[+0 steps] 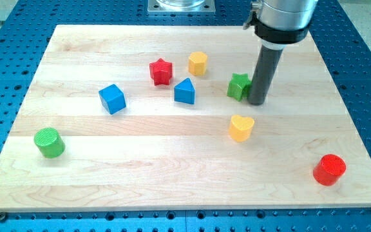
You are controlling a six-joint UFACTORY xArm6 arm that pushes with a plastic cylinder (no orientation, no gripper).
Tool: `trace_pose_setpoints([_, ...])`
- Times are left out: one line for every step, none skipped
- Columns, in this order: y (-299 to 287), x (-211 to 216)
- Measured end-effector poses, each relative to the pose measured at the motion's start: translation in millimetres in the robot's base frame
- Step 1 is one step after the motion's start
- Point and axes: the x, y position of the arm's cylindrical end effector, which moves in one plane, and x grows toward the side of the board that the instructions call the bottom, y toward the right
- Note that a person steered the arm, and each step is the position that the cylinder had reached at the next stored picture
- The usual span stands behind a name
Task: Push the green star towards the top right corner of the board
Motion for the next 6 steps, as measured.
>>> trace_pose_setpoints([11.5, -42.3])
trace_pose_setpoints([48.4, -64.4])
trace_pose_setpoints([45.4, -31.1])
trace_pose_setpoints([46.0, 7.5])
trace_pose_setpoints([11.5, 14.2])
trace_pose_setpoints([-3.9, 22.8])
